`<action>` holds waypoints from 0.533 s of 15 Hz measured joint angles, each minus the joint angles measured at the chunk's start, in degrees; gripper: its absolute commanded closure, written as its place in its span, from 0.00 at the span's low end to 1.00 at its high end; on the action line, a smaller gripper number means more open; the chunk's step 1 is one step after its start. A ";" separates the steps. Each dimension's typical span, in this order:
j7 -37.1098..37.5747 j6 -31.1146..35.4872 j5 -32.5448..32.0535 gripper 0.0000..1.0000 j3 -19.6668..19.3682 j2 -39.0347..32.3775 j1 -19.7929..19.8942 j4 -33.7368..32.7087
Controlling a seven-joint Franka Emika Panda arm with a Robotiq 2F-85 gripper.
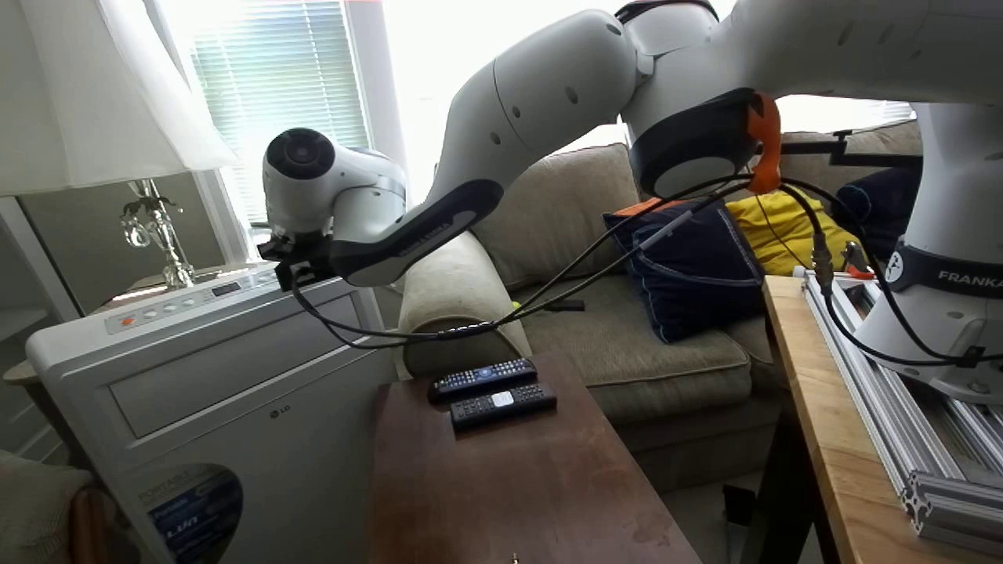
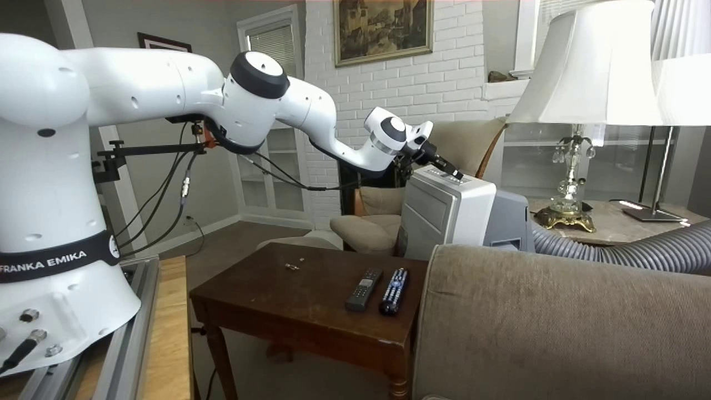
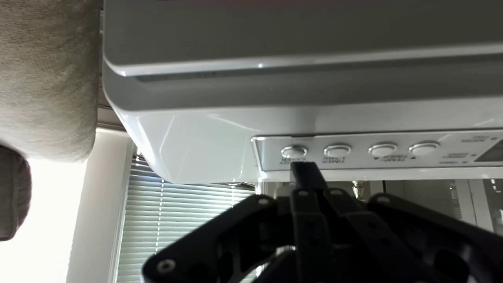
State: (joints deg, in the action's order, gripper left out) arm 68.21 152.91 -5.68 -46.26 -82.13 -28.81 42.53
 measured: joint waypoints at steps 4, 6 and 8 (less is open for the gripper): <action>0.00 -0.45 0.00 1.00 -0.02 -0.38 -0.01 -0.01; 0.00 -0.51 0.00 1.00 -0.02 -0.39 -0.02 -0.04; 0.00 -0.58 0.00 1.00 -0.02 -0.39 -0.03 -0.04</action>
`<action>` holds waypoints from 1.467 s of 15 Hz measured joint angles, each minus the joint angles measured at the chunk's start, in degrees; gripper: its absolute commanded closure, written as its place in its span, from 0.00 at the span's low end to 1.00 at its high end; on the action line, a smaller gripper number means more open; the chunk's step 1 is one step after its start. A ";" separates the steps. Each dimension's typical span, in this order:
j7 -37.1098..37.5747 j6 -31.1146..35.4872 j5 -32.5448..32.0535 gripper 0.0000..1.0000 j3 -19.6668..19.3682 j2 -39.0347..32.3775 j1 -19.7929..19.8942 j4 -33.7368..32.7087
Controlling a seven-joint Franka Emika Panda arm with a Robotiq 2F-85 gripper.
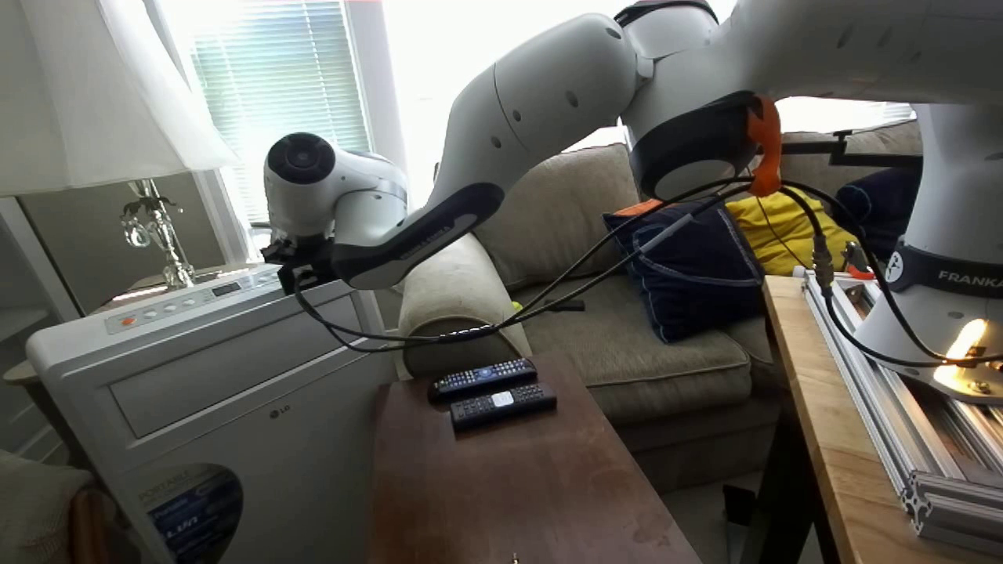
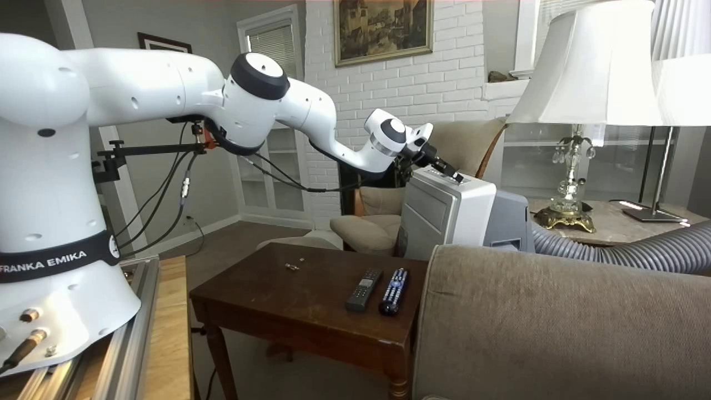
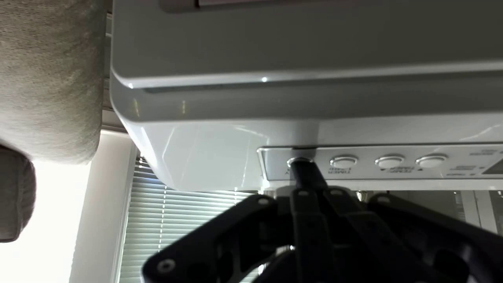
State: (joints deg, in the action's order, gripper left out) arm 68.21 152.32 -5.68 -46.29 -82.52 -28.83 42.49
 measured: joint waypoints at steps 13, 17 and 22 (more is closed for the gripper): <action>1.13 -0.05 0.00 1.00 -0.67 -0.01 0.11 -1.47; 1.34 0.00 0.00 1.00 -0.72 -0.15 0.17 -1.59; 1.88 0.01 0.00 1.00 -1.70 -1.51 0.33 -2.68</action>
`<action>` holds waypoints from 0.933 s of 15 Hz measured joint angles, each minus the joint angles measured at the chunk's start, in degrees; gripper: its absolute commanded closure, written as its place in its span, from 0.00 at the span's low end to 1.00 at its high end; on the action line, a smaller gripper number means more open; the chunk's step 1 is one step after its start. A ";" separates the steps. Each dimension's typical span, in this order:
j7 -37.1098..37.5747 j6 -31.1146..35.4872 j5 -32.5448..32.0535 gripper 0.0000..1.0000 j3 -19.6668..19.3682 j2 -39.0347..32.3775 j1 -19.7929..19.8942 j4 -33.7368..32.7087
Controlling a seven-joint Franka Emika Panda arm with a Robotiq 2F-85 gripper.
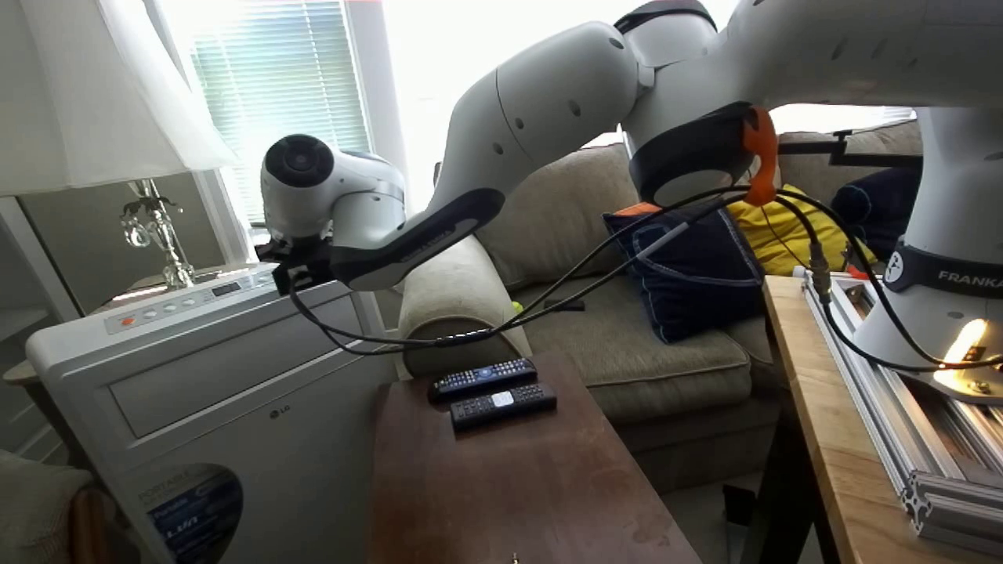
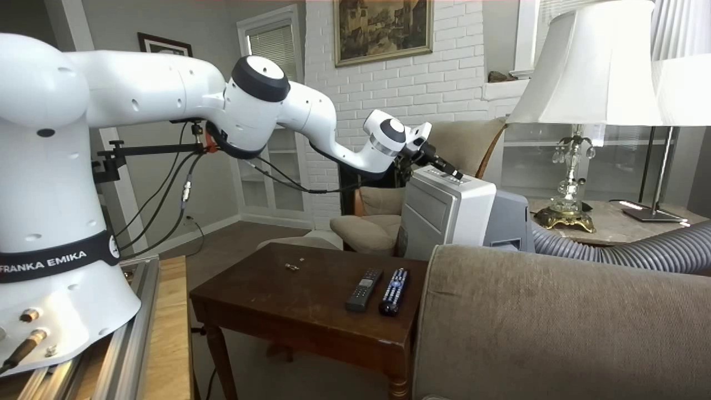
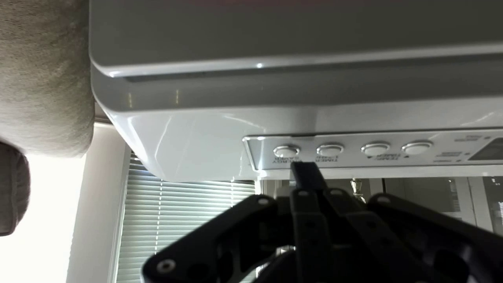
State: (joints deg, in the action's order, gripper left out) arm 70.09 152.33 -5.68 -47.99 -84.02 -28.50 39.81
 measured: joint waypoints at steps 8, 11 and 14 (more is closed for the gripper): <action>1.01 0.04 -1.38 1.00 -0.90 -1.07 0.19 -0.68; 1.01 0.04 -2.86 1.00 -0.51 -1.00 0.27 -0.69; 0.98 -0.19 -3.44 1.00 -0.19 -0.90 0.34 -0.73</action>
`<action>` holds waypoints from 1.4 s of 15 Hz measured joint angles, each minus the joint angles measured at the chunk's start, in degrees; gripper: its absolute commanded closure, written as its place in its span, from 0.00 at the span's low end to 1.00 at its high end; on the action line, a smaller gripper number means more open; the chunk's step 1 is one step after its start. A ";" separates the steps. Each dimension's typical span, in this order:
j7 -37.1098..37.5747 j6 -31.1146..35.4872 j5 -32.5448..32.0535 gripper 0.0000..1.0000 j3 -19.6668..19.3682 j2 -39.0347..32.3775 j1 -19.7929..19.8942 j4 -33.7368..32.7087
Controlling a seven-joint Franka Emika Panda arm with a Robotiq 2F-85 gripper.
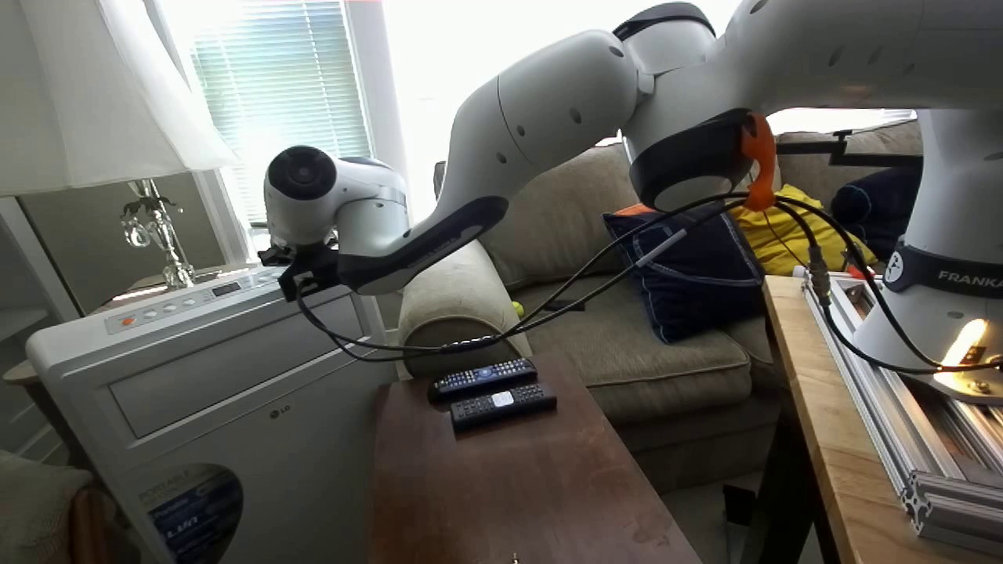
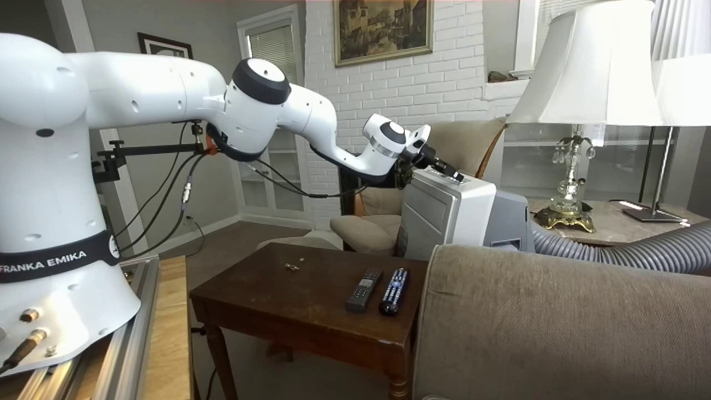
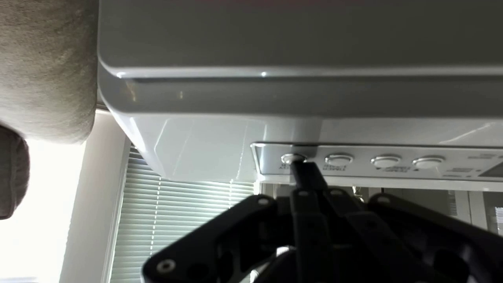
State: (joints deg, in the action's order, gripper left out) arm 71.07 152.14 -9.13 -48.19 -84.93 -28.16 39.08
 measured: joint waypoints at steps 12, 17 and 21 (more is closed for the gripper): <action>0.94 0.42 0.41 1.00 1.14 0.23 1.36 -3.11; 0.83 1.49 0.84 1.00 2.57 4.19 1.79 -4.14; -12.53 1.36 2.16 1.00 15.43 10.70 4.63 -1.83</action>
State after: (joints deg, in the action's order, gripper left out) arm 58.54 153.50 -6.97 -32.76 -74.22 -23.54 37.25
